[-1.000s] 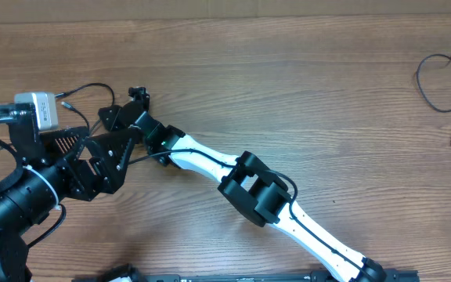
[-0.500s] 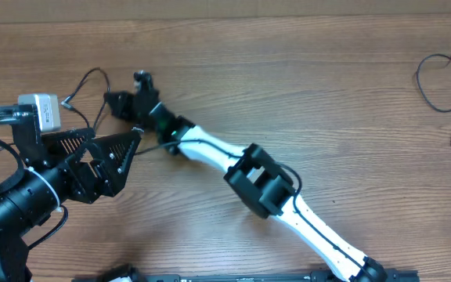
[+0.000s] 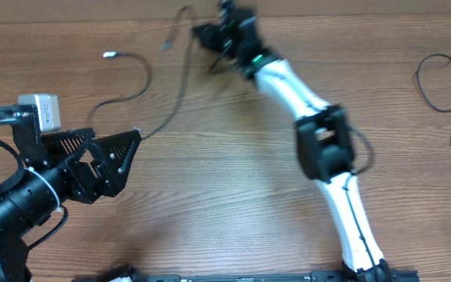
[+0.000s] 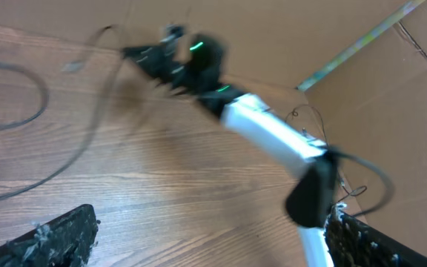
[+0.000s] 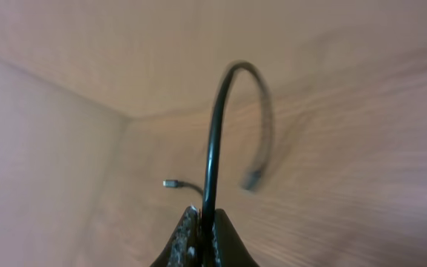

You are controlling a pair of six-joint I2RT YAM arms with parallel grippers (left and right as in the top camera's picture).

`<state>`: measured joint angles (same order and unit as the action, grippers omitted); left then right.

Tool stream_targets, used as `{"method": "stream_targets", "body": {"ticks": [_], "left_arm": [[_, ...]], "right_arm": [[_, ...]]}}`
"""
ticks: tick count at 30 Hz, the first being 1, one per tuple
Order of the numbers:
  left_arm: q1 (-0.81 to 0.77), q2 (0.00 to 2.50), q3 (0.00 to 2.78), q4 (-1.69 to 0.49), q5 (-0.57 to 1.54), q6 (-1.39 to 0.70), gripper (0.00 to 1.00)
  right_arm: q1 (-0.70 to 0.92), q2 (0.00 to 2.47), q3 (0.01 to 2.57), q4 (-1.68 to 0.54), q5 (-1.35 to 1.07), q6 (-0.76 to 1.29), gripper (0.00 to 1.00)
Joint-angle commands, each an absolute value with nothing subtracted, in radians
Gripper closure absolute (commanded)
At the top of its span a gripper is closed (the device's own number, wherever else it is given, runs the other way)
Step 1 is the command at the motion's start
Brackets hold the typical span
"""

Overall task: Untangle cables
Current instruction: 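Lift the grasped black cable and carry it toward the back right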

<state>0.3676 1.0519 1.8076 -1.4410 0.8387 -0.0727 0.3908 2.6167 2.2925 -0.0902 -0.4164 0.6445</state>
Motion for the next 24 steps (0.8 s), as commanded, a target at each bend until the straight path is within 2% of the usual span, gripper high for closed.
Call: {"method": "stream_targets", "body": {"ticks": [1, 7, 12, 17, 21, 22, 23, 24], "left_arm": [[0.372, 1.051, 1.823, -1.439, 0.858, -0.056, 0.02], [0.372, 1.051, 1.823, -1.453, 0.859, -0.056, 0.02], [0.372, 1.051, 1.823, -1.487, 0.858, -0.047, 0.02], [0.372, 1.051, 1.823, -1.481, 0.858, -0.044, 0.02], [0.372, 1.052, 1.823, -1.478, 0.859, -0.045, 0.02], [0.372, 1.052, 1.823, -1.477, 0.86, -0.045, 0.02], [0.372, 1.052, 1.823, -1.476, 0.865, -0.045, 0.02], [0.372, 1.052, 1.823, -1.476, 0.875, -0.045, 0.02]], "right_arm": [[0.299, 2.41, 2.306, -0.178, -0.461, 0.393, 0.96], [0.054, 2.224, 2.306, -0.422, -0.461, 0.256, 0.96], [-0.242, 2.065, 2.306, -0.568, -0.447, 0.227, 0.96], [-0.571, 1.922, 2.306, -0.639, -0.477, 0.226, 0.96], [-0.808, 1.864, 2.306, -0.641, -0.591, 0.228, 0.96], [-0.852, 1.861, 2.306, -0.641, -0.617, 0.239, 0.76], [-0.881, 1.86, 2.306, -0.641, -0.645, 0.239, 0.01], [-0.905, 1.86, 2.306, -0.645, -0.678, 0.238, 0.0]]}}
